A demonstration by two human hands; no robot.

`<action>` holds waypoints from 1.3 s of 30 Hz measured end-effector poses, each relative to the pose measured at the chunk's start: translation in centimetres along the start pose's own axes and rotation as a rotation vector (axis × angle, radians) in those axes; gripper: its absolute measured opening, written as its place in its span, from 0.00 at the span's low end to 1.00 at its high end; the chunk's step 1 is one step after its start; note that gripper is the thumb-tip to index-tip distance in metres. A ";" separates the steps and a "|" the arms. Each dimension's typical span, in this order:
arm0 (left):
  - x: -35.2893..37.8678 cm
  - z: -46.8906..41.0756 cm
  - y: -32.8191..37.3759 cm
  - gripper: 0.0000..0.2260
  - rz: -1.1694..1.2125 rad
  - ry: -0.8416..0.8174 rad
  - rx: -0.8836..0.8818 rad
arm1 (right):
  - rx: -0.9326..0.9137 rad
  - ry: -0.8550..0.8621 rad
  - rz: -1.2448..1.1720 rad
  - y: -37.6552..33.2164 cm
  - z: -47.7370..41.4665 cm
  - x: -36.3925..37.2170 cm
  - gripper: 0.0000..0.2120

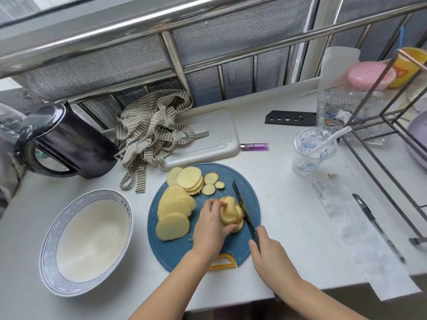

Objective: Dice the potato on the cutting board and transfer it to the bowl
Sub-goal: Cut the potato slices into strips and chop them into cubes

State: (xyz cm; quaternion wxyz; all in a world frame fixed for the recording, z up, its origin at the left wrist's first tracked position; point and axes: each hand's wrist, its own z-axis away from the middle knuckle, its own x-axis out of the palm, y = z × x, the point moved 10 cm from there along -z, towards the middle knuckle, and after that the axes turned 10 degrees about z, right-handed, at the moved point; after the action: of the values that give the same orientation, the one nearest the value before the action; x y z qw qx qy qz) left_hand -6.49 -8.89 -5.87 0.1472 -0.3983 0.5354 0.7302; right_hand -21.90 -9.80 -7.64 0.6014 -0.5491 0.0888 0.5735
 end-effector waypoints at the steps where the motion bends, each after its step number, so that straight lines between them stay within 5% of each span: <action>1: 0.4 -0.1 0.1 0.34 -0.007 -0.043 0.023 | 0.000 0.001 0.012 0.0 0.0 0.0 0.09; 5: 1.7 -1.1 0.0 0.49 -0.109 -0.222 0.061 | 0.001 -0.004 0.014 0.0 0.1 -0.1 0.09; 12: 1.5 -0.7 0.3 0.40 -0.107 -0.178 0.119 | -0.003 0.004 0.044 0.0 0.4 0.0 0.11; 24: 1.6 -1.3 -2.1 0.43 0.107 -0.208 -0.022 | 0.056 0.051 0.096 0.1 0.7 0.0 0.11; 34: 3.2 -2.5 -0.4 0.40 0.135 -0.364 0.204 | 0.180 0.099 0.118 -0.2 0.5 0.9 0.15; 39: 2.9 -2.7 -0.2 0.34 0.134 -0.241 0.221 | 0.205 0.117 0.208 -0.8 0.6 1.4 0.17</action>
State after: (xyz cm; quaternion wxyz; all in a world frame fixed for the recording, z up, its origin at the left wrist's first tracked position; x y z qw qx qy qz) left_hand -7.06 -11.81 -8.42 0.2043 -0.2526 0.6161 0.7175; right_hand -21.08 -8.32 -8.01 0.5854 -0.5052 0.2380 0.5877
